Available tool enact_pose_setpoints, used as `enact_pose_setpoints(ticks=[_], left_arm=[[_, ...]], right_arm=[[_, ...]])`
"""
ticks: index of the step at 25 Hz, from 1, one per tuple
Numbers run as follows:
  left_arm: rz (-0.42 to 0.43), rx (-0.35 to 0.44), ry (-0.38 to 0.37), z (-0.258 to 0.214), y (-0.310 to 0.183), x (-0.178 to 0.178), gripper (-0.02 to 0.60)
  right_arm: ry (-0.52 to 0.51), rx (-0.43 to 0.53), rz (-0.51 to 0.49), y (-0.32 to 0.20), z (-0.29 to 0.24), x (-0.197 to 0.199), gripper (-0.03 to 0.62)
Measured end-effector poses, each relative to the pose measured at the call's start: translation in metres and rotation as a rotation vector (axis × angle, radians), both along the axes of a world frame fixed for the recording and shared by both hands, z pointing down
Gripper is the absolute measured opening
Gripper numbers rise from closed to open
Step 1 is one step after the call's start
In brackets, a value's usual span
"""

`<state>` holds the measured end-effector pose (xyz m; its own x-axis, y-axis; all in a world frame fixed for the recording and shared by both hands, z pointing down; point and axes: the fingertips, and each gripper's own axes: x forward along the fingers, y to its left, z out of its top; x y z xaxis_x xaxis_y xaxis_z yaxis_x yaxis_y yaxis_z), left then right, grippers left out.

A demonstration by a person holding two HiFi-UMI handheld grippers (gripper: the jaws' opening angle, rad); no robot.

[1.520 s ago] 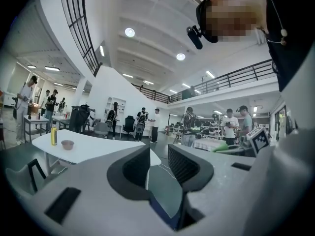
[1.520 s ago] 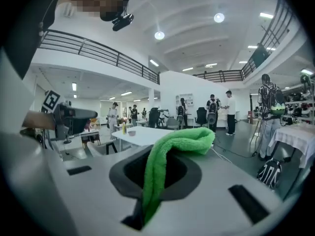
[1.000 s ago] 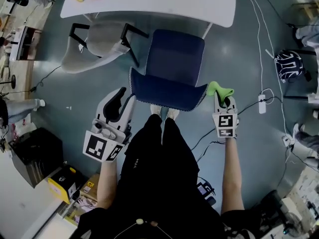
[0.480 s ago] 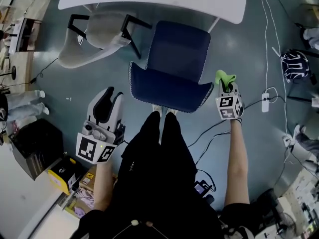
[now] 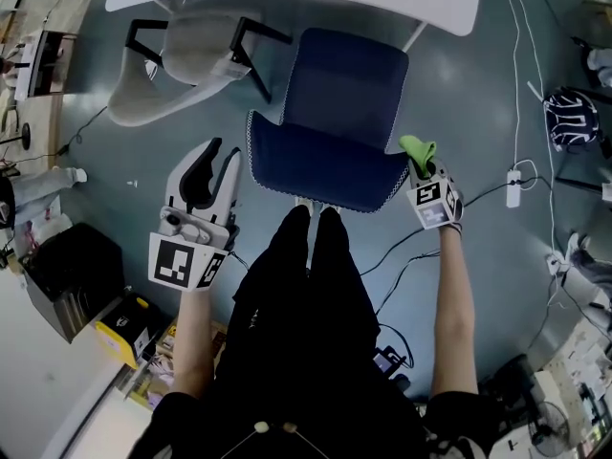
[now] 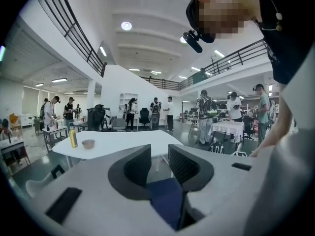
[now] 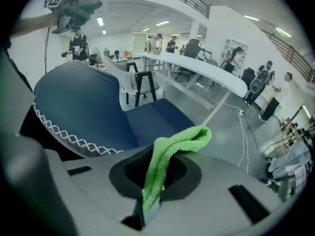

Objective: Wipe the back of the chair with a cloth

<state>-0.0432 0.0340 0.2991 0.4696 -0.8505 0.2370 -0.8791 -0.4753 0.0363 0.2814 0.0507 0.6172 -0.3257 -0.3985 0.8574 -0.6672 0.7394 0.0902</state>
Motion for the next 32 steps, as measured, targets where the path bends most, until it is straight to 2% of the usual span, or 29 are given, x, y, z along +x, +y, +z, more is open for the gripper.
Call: enact_pose_setpoints(ticks=[9,16,26,32], left_arm=[[0.016,-0.016,0.004,0.006,-0.001,0.000,0.104],[0.027,-0.005,-0.007,0.003,-0.007,0.002,0.104],[0.025,-0.002,-0.013,0.001,-0.005,0.000,0.104],[0.016,-0.004,-0.008,0.004,-0.004,-0.004,0.104]], right_arm=[[-0.021,-0.059,0.024,0.007,-0.005,-0.004,0.018],[-0.164,-0.124,0.080,0.024,-0.021,-0.023,0.018],[-0.249,-0.083,0.094,0.058,-0.054,-0.056,0.018],[-0.269,-0.095,0.044,0.072,-0.075,-0.072,0.018]])
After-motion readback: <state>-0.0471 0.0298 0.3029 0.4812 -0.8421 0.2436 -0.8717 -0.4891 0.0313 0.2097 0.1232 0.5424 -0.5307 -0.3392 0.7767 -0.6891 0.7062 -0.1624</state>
